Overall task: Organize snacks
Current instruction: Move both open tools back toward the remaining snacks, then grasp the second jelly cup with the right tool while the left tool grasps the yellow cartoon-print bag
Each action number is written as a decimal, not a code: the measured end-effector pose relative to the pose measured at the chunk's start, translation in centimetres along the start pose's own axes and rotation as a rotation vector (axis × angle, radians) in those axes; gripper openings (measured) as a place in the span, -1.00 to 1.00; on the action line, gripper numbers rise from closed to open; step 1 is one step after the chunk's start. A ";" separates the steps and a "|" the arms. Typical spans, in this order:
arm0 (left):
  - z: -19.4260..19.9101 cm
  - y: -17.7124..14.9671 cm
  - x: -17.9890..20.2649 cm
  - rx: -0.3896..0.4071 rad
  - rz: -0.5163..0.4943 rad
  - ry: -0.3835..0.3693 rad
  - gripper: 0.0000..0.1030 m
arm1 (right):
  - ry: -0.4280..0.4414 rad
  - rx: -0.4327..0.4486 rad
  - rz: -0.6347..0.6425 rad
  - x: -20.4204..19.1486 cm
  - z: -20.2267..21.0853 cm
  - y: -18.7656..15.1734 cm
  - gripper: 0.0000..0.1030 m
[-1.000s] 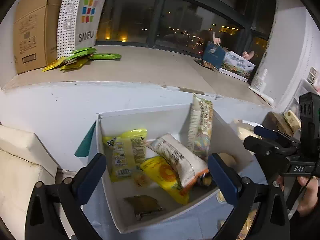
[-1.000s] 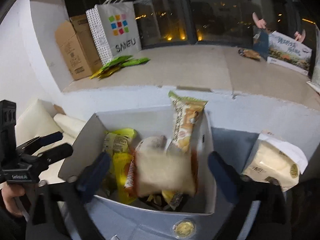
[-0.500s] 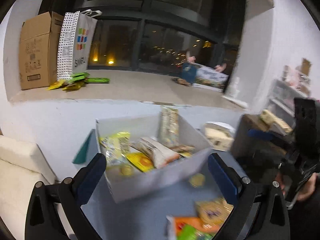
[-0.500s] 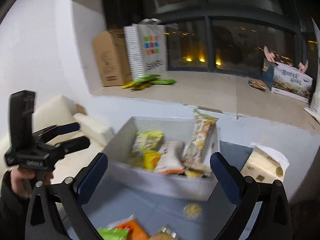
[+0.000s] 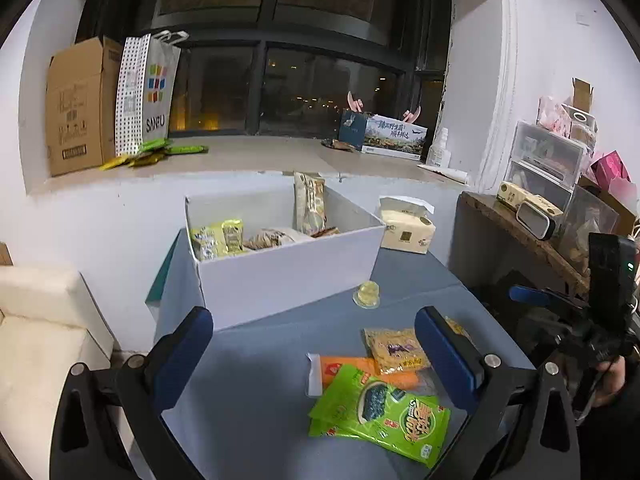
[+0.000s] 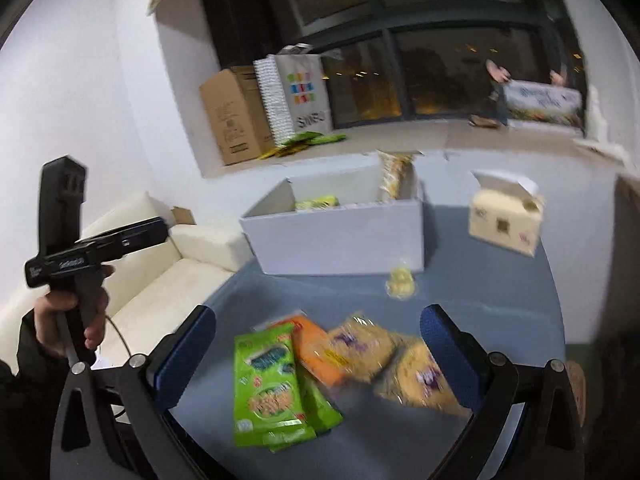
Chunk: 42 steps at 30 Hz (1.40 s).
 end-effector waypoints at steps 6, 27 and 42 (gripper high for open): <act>-0.3 -1.4 0.9 -0.028 0.005 -0.035 1.00 | 0.029 0.006 -0.117 3.1 -1.7 0.6 1.00; 0.0 -3.3 1.2 -0.060 -0.003 -0.024 1.00 | -0.277 -0.299 0.075 7.9 -20.2 2.6 1.00; -0.7 -3.3 2.0 -0.078 -0.018 -0.044 1.00 | -0.249 -0.337 0.030 9.2 -20.4 2.1 -0.33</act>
Point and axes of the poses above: each gripper's, at about its wrist camera, not at the fingertips, and z roughly against the way its jaws point, x to its right, y to its top, the point moved 4 cm from there along -z, roughly the way its jaws point, and after that the axes turned 8 degrees about -z, right-handed, at the moved point
